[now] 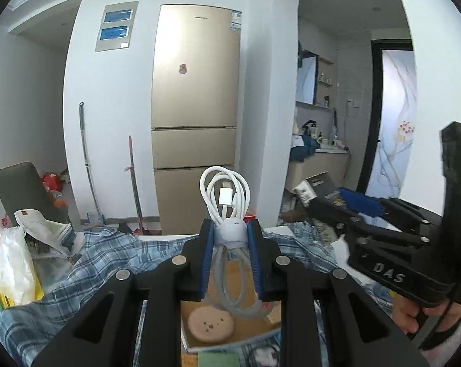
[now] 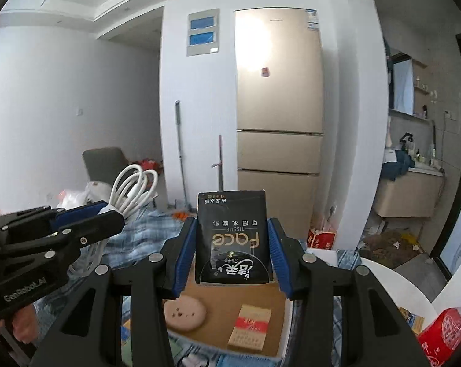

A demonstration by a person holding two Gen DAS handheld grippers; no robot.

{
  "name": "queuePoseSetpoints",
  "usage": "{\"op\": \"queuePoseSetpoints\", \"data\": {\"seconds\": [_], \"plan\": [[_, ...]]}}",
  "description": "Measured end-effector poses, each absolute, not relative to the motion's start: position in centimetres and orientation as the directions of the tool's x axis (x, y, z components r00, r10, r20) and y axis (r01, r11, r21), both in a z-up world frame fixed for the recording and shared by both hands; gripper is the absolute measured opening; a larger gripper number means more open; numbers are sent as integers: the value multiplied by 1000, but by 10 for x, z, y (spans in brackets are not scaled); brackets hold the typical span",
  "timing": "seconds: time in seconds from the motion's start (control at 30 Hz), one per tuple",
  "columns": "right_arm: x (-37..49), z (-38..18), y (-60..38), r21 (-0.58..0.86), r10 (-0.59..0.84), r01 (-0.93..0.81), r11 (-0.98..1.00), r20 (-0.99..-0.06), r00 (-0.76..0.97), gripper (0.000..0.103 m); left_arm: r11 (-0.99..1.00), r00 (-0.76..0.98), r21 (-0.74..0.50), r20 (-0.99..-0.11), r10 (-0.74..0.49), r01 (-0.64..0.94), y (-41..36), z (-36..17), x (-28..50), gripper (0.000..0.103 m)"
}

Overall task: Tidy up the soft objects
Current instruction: 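Lift the tissue pack and cable toward the box with both grippers, then lower the tissue pack and cable into the box and open both grippers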

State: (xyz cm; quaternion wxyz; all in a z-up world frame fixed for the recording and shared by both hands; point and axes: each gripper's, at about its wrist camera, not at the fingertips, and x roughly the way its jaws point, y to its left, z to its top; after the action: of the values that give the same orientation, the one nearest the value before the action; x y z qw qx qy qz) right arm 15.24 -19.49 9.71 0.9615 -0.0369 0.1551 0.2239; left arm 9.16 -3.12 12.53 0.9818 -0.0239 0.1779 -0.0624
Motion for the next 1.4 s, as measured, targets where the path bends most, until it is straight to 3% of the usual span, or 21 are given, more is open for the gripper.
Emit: {"op": "queuePoseSetpoints", "data": {"seconds": [0.17, 0.33, 0.8, 1.13, 1.4], "plan": [[163, 90, -197, -13, 374, -393, 920, -273, 886, 45, 979, 914, -125, -355, -197, 162, -23, 106, 116, 24], [176, 72, -196, -8, 360, -378, 926, -288, 887, 45, 983, 905, -99, -386, -179, 153, -26, 77, 131, 24], [220, -6, -197, 55, 346, -369, 928, -497, 796, 45, 984, 808, -152, -567, -161, 89, 0, -15, 172, 24], [250, -54, -199, 176, 391, -371, 912, -648, 654, 45, 978, 761, -181, -618, -198, 107, -2, -36, 186, 24], [258, -69, -195, 151, 339, -338, 929, -712, 615, 46, 977, 740, -184, -641, -203, 110, -3, -43, 189, 24]]}}
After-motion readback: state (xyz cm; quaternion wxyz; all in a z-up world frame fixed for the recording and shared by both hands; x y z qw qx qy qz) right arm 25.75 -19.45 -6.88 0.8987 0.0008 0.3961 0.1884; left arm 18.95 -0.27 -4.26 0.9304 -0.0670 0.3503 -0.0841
